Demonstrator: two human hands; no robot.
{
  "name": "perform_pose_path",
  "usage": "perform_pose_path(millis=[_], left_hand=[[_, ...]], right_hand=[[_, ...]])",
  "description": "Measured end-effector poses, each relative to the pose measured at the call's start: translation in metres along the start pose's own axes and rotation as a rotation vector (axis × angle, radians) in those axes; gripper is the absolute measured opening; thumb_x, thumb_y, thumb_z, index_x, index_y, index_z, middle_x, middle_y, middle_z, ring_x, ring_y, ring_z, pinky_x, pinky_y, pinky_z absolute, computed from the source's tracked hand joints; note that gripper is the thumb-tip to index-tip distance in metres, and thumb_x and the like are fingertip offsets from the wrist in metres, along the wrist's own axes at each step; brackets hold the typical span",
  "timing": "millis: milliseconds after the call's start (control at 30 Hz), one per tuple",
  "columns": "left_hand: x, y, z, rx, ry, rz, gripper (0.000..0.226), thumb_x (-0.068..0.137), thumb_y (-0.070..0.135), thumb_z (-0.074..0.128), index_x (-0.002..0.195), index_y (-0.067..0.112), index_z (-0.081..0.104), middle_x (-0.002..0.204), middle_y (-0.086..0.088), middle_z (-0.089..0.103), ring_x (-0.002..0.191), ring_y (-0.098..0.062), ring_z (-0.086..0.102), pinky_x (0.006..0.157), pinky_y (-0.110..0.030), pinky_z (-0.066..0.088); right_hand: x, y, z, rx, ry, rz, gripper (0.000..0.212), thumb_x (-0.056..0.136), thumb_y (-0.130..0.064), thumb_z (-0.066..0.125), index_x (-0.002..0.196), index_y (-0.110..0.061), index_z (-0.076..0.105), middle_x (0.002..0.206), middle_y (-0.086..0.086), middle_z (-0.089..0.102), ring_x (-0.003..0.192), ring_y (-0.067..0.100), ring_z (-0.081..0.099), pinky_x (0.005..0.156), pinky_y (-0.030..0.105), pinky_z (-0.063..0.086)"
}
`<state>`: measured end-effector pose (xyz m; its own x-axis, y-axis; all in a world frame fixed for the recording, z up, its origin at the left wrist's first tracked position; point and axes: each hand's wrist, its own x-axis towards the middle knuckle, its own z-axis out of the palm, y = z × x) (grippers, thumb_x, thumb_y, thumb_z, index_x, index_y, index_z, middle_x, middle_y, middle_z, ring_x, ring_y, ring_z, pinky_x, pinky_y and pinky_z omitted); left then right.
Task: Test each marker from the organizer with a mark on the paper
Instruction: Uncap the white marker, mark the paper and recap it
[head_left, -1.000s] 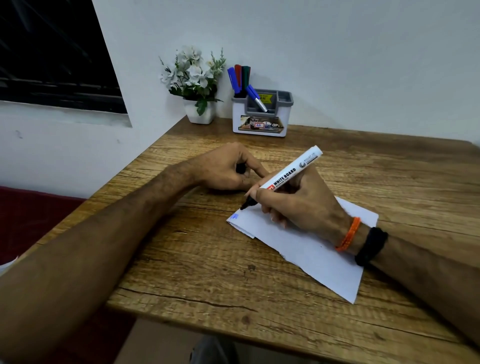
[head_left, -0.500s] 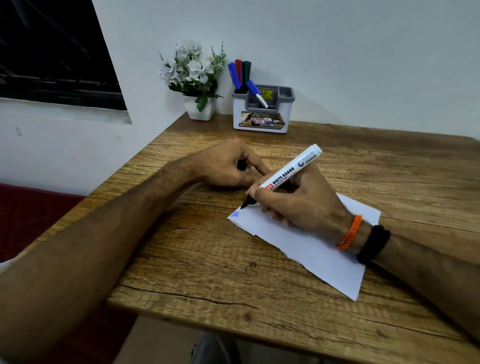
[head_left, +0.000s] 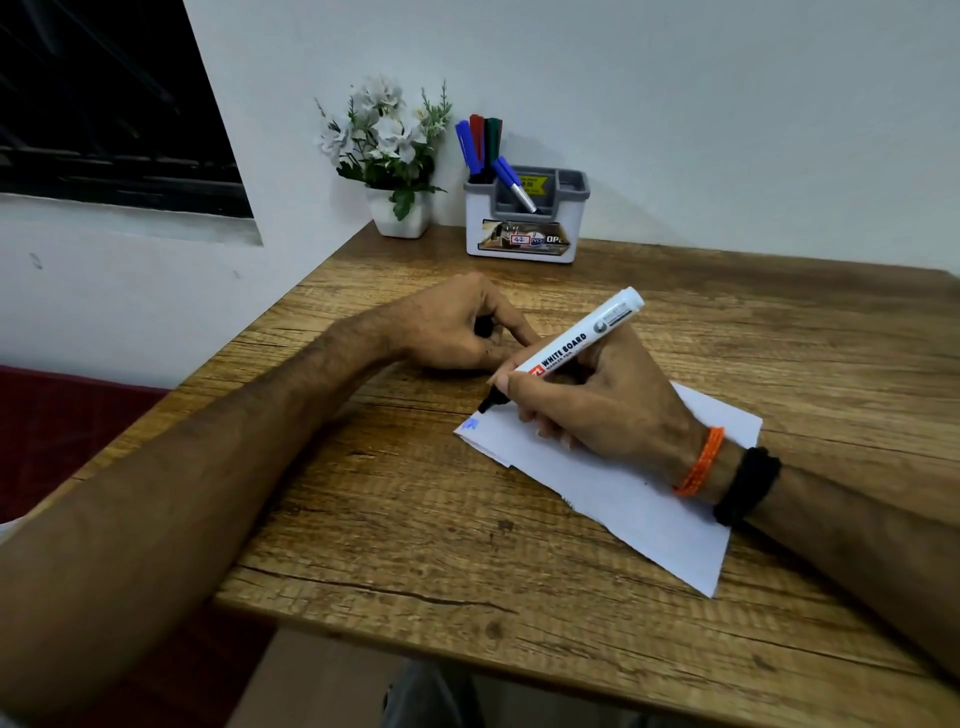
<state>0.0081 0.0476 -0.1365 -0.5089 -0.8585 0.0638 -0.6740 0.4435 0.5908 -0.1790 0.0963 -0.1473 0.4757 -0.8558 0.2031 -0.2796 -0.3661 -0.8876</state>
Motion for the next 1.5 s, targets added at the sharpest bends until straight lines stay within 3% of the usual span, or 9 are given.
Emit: perform_pose_path(millis=[167, 400, 567, 733, 1067, 1200, 1367, 1500], left_hand=[[0.000, 0.000, -0.001, 0.017, 0.017, -0.021, 0.029, 0.080, 0.021, 0.071, 0.105, 0.036, 0.071, 0.082, 0.003, 0.073, 0.072, -0.021, 0.059, 0.075, -0.054, 0.052], [0.000, 0.001, -0.001, 0.012, 0.009, -0.020, 0.027, 0.081, 0.026, 0.072, 0.099, 0.045, 0.070, 0.079, -0.007, 0.071, 0.067, -0.022, 0.054, 0.069, -0.054, 0.051], [0.000, 0.002, 0.000, -0.005, -0.020, -0.021, 0.026, 0.068, 0.053, 0.066, 0.094, 0.052, 0.070, 0.089, -0.016, 0.073, 0.075, -0.038, 0.060, 0.072, -0.057, 0.052], [0.001, 0.001, 0.000, 0.015, -0.020, -0.013, 0.027, 0.069, 0.048, 0.066, 0.096, 0.051, 0.069, 0.092, -0.015, 0.073, 0.081, -0.039, 0.063, 0.075, -0.057, 0.053], [0.001, 0.002, 0.000, -0.020, -0.028, 0.012, 0.030, 0.064, 0.056, 0.063, 0.093, 0.054, 0.069, 0.091, -0.017, 0.073, 0.080, -0.041, 0.062, 0.074, -0.057, 0.052], [-0.001, 0.002, 0.000, -0.024, -0.001, -0.007, 0.027, 0.075, 0.038, 0.071, 0.102, 0.040, 0.071, 0.077, -0.014, 0.069, 0.063, -0.027, 0.053, 0.068, -0.053, 0.050], [-0.002, 0.003, -0.001, -0.001, 0.002, -0.034, 0.027, 0.079, 0.026, 0.071, 0.105, 0.033, 0.072, 0.076, -0.008, 0.070, 0.064, -0.021, 0.053, 0.066, -0.044, 0.050], [-0.004, 0.007, 0.000, 0.011, 0.007, -0.030, 0.012, 0.082, 0.023, 0.071, 0.091, 0.030, 0.076, 0.075, 0.001, 0.072, 0.069, -0.023, 0.060, 0.067, -0.039, 0.049]], right_hand=[[-0.001, 0.000, -0.001, 0.013, 0.028, 0.016, 0.009, 0.084, -0.013, 0.074, 0.076, -0.009, 0.074, 0.054, -0.004, 0.067, 0.042, 0.005, 0.060, 0.040, 0.016, 0.043], [-0.002, 0.000, -0.002, 0.035, 0.032, -0.029, 0.008, 0.083, -0.007, 0.074, 0.076, -0.006, 0.075, 0.055, -0.002, 0.067, 0.042, 0.005, 0.058, 0.041, 0.014, 0.042], [-0.002, 0.001, -0.001, 0.015, 0.023, -0.042, 0.006, 0.083, -0.006, 0.074, 0.079, -0.001, 0.076, 0.056, -0.003, 0.067, 0.043, 0.004, 0.059, 0.041, 0.012, 0.042], [-0.002, 0.001, -0.002, 0.009, 0.008, -0.054, 0.005, 0.082, -0.005, 0.073, 0.079, -0.002, 0.076, 0.056, -0.003, 0.068, 0.044, 0.004, 0.060, 0.042, 0.012, 0.043], [0.000, 0.005, -0.003, 0.008, 0.058, -0.071, 0.006, 0.081, -0.008, 0.075, 0.076, -0.004, 0.076, 0.057, 0.000, 0.069, 0.044, 0.005, 0.060, 0.044, 0.013, 0.044], [0.000, 0.005, -0.002, 0.009, 0.016, -0.069, 0.005, 0.081, -0.006, 0.074, 0.078, -0.003, 0.076, 0.055, -0.002, 0.067, 0.043, 0.004, 0.058, 0.043, 0.013, 0.043], [0.005, 0.008, -0.005, 0.072, 0.122, -0.057, 0.011, 0.081, -0.008, 0.074, 0.074, 0.000, 0.074, 0.054, 0.000, 0.066, 0.040, 0.006, 0.056, 0.039, 0.016, 0.040], [0.011, 0.009, -0.009, 0.150, 0.160, -0.080, 0.019, 0.083, -0.012, 0.072, 0.076, 0.005, 0.072, 0.054, 0.003, 0.065, 0.040, 0.011, 0.053, 0.038, 0.021, 0.039]])
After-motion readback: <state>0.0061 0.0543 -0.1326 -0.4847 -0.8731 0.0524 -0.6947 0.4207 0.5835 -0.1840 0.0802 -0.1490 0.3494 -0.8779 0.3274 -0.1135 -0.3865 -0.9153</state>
